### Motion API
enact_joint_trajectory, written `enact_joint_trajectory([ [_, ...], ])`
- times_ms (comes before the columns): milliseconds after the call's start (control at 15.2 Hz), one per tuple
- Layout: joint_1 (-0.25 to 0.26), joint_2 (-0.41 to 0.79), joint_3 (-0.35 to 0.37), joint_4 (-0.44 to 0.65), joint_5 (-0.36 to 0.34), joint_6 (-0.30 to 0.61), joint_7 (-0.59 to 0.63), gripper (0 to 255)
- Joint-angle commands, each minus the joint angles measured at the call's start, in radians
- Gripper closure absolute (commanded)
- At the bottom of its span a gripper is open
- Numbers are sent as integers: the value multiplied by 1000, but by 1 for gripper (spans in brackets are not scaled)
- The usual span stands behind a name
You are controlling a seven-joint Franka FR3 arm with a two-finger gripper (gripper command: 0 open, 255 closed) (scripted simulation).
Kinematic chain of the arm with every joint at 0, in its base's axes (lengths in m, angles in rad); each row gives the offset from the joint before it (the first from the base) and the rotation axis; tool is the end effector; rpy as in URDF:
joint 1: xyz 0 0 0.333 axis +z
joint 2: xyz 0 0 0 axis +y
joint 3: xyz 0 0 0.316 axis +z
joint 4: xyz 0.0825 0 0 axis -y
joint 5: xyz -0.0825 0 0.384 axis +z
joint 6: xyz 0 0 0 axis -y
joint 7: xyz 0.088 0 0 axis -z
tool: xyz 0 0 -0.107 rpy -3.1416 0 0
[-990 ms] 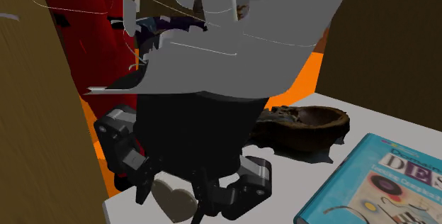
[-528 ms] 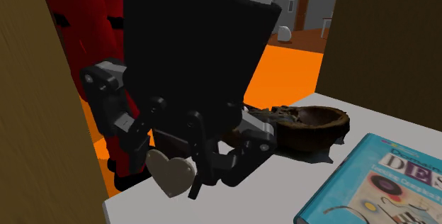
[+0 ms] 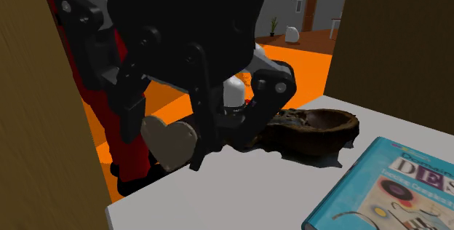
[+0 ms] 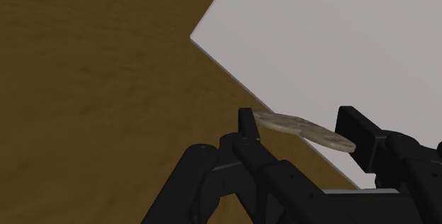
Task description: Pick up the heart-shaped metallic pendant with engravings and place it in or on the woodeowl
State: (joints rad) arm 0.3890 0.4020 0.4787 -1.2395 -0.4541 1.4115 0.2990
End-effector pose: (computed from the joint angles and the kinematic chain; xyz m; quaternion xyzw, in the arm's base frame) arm 0.4996 0.4133 0.5480 0.9528 0.2550 -0.0053 0.1645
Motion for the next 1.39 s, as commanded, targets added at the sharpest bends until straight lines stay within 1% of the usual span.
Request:
enact_joint_trajectory([
  [0,8,8,-1,40,-4,-32,-8,255],
  [264,-31,-168,28,-197,74,34,32,255],
  [594,-45,-361,50,-419,170,81,59,255],
  [924,-27,-536,63,-590,264,97,78,255],
  [1320,24,-727,76,-744,371,78,106,255],
])
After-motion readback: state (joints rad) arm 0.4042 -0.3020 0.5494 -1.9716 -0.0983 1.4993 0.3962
